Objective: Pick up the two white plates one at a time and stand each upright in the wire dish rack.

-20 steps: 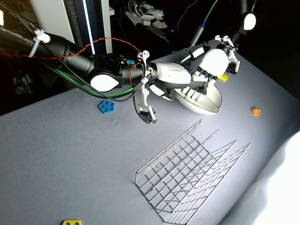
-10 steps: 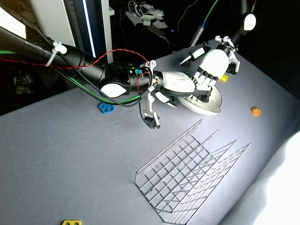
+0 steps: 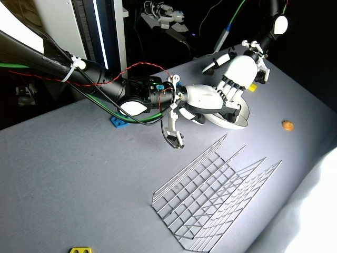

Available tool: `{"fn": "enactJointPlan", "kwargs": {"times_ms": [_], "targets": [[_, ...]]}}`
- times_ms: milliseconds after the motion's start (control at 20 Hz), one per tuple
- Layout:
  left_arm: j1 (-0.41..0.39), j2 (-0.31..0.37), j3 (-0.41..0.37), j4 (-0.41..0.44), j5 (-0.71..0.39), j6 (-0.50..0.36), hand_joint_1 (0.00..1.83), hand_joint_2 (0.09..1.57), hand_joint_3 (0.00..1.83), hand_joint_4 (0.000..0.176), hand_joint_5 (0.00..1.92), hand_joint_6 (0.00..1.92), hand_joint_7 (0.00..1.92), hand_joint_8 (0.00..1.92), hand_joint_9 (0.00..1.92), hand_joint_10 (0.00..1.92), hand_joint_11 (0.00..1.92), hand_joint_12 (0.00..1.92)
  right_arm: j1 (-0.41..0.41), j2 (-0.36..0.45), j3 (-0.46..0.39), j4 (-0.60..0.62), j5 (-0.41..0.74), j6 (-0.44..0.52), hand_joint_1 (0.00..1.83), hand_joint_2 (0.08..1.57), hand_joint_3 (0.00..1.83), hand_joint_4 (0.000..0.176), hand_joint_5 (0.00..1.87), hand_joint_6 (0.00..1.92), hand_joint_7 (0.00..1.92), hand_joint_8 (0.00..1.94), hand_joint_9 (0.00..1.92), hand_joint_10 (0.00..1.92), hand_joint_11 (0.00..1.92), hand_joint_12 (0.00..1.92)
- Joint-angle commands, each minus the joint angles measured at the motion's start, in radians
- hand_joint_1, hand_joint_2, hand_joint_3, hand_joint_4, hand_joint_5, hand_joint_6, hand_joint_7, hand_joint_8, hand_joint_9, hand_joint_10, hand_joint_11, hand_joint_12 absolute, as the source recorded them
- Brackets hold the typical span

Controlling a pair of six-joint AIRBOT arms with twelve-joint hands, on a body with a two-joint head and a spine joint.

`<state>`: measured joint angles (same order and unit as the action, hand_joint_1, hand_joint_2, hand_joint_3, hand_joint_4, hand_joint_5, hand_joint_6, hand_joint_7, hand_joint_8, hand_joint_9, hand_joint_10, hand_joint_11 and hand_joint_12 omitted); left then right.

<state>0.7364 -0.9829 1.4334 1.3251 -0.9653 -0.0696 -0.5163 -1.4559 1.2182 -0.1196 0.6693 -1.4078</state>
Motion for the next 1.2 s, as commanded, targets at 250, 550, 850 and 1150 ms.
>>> {"fn": "enactJointPlan", "kwargs": {"times_ms": [250,550,850,1150], "targets": [[0.001,-0.014,-0.003,-0.023,-0.024,-0.008,0.00,1.12,0.00,0.000,0.19,0.01,0.19,0.00,0.14,0.00,0.00,0.17,0.000,-0.003,-0.001,-0.006,0.149,0.014,1.23,1.11,0.00,0.004,1.01,1.01,1.01,0.88,1.14,0.05,0.66,1.01],[-0.035,0.016,-0.013,-0.030,-0.028,-0.025,0.00,1.12,0.00,0.000,0.20,0.00,0.20,0.00,0.15,0.00,0.00,0.20,-0.001,-0.003,-0.001,-0.006,0.165,0.026,1.23,1.11,0.00,0.005,0.98,1.05,1.00,0.89,1.14,0.03,0.66,0.99],[-0.071,0.091,-0.060,-0.034,-0.047,-0.041,0.00,1.11,0.00,0.000,0.17,0.00,0.17,0.00,0.14,0.00,0.00,0.20,0.004,-0.003,-0.001,-0.006,0.175,0.032,1.37,1.10,0.00,0.000,0.97,1.05,1.05,0.87,0.88,1.07,0.69,1.03],[-0.138,0.188,-0.114,0.015,-0.025,-0.056,0.00,1.11,0.00,0.000,0.19,0.00,0.19,0.00,0.16,0.00,0.00,0.25,0.017,-0.003,-0.006,-0.006,0.189,0.035,1.37,1.12,0.00,0.000,0.91,1.13,1.01,0.93,0.84,1.16,0.64,1.07]]}}
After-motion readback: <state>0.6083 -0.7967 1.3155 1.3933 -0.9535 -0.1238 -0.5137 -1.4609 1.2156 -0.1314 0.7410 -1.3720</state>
